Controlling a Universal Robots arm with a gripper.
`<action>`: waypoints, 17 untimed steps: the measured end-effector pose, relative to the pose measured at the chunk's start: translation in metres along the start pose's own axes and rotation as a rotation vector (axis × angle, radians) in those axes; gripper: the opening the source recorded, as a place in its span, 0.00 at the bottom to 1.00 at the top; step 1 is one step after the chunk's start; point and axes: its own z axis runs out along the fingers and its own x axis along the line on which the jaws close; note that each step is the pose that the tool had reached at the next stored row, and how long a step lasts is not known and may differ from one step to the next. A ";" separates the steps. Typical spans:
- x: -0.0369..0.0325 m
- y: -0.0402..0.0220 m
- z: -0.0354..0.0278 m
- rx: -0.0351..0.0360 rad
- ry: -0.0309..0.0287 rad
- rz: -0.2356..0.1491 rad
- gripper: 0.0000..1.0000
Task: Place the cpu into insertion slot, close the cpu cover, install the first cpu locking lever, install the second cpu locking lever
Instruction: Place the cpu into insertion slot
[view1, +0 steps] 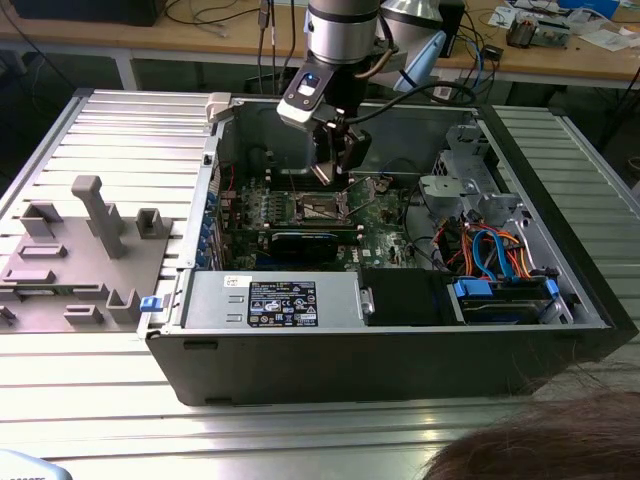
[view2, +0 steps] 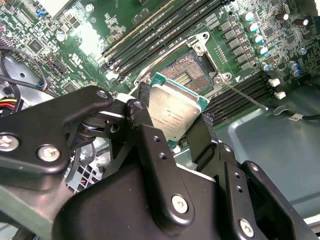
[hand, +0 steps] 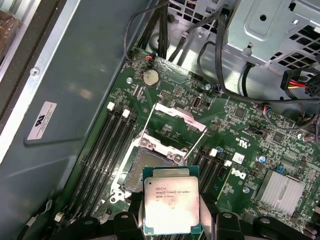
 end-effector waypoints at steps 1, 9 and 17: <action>0.0000 0.0000 0.0001 0.0001 -0.0002 0.007 0.54; 0.0000 0.0000 0.0004 0.0004 -0.0007 0.022 0.54; 0.0000 0.0000 0.0007 0.0006 -0.0011 0.034 0.54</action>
